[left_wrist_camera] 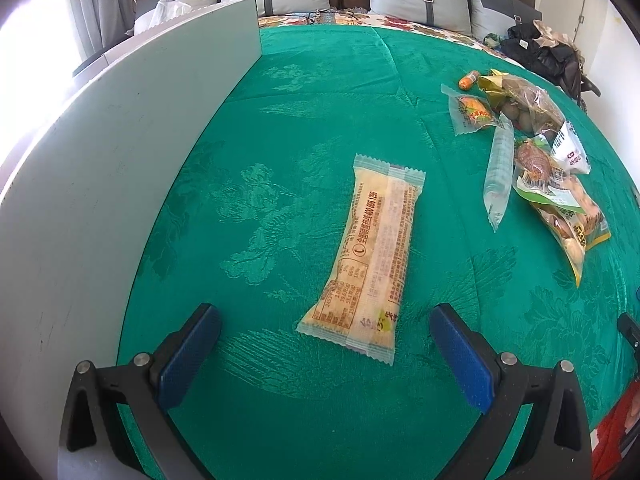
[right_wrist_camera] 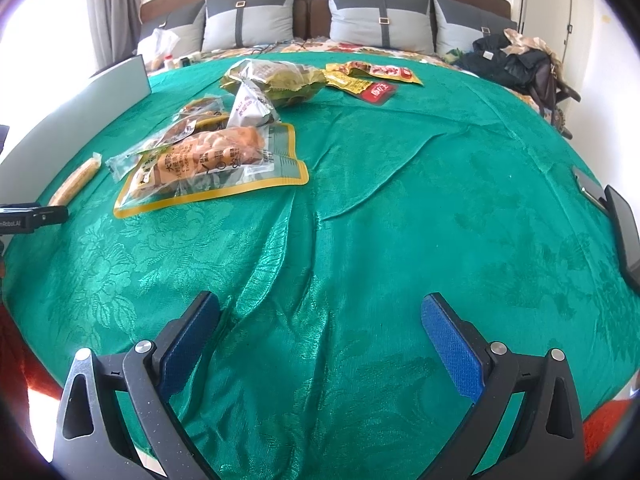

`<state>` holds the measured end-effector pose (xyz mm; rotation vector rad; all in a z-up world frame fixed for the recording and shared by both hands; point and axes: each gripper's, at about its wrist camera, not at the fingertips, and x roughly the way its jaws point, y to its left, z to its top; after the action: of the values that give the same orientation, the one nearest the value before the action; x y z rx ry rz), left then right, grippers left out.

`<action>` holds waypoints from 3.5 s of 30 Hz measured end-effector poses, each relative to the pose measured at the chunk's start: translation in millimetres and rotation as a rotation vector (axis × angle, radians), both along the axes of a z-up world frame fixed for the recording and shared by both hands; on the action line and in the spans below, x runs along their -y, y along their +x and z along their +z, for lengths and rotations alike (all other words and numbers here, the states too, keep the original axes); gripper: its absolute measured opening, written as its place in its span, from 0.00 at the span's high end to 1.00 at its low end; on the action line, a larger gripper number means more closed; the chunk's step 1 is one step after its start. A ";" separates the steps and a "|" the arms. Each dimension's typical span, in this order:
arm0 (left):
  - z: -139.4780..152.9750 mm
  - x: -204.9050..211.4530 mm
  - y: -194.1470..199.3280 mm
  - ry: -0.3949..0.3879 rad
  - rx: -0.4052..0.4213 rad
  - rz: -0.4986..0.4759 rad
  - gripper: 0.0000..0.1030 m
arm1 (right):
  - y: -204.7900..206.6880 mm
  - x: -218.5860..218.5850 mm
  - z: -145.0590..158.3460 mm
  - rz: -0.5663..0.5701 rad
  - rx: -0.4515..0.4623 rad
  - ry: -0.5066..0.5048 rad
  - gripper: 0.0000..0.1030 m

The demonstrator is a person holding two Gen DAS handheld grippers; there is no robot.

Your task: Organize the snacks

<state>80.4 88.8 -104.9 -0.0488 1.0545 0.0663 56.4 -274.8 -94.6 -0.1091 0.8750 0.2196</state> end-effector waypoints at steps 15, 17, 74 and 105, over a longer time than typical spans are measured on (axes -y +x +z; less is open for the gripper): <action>-0.8 -0.2 2.1 -0.002 -0.005 0.012 0.00 | 132.5 -65.6 59.8 0.168 -0.184 -0.057 0.05; -1.2 -0.2 1.7 -0.001 0.001 0.011 0.00 | 151.3 -81.6 52.6 0.179 -0.189 -0.126 0.05; 158.6 -124.3 -50.5 -0.516 0.263 0.083 0.70 | 44.0 -132.0 125.5 0.468 -0.162 0.043 0.68; 112.3 -34.9 -11.9 -0.285 0.093 0.002 0.06 | 100.3 -123.1 26.0 0.033 -0.359 0.454 0.34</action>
<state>68.4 123.7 7.4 -0.3084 0.9652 -0.0847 156.6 -151.7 -68.6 0.3491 1.1588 0.4726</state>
